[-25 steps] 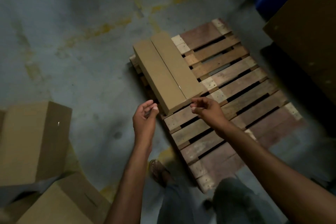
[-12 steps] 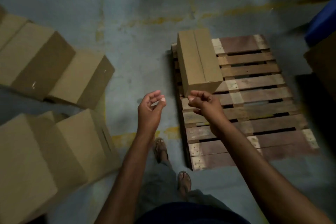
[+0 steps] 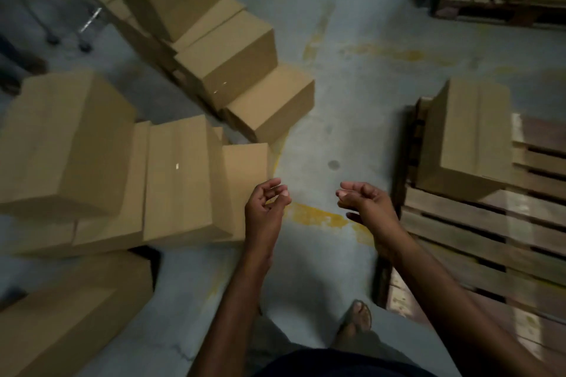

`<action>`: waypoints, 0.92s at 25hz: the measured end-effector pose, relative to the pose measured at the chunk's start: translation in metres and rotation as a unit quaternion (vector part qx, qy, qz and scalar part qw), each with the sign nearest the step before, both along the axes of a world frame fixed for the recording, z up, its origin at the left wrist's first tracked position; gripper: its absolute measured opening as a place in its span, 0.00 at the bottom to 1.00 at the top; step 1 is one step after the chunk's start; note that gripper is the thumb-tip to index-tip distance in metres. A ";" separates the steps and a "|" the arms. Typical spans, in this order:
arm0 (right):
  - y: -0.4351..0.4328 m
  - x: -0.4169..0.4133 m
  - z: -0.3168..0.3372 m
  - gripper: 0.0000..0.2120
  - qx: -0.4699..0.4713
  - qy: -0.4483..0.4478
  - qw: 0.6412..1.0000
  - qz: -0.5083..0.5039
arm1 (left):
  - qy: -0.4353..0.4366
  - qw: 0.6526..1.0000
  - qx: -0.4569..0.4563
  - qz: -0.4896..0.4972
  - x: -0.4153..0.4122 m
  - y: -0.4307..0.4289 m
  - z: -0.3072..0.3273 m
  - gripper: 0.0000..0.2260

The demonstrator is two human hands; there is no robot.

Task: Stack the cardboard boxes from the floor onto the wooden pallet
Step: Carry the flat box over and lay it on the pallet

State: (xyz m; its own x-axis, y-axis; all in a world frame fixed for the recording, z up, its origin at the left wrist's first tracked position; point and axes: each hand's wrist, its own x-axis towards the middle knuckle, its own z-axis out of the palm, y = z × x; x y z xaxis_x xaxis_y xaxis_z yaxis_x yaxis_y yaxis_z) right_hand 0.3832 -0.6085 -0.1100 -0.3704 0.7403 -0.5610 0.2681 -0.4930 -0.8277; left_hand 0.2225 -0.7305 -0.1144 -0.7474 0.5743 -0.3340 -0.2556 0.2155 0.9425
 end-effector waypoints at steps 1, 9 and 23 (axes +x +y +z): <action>-0.010 -0.024 -0.001 0.10 0.000 0.001 1.000 0.016 | 0.001 1.000 -0.001 0.022 -0.021 -0.015 -0.002 0.11; -0.099 -0.244 -0.032 0.10 -0.007 -0.025 0.999 0.048 | 0.003 0.994 -0.032 0.109 -0.238 -0.132 -0.037 0.11; -0.206 -0.571 -0.014 0.11 -0.041 0.014 0.976 0.212 | 0.102 0.965 -0.047 0.238 -0.520 -0.244 -0.010 0.12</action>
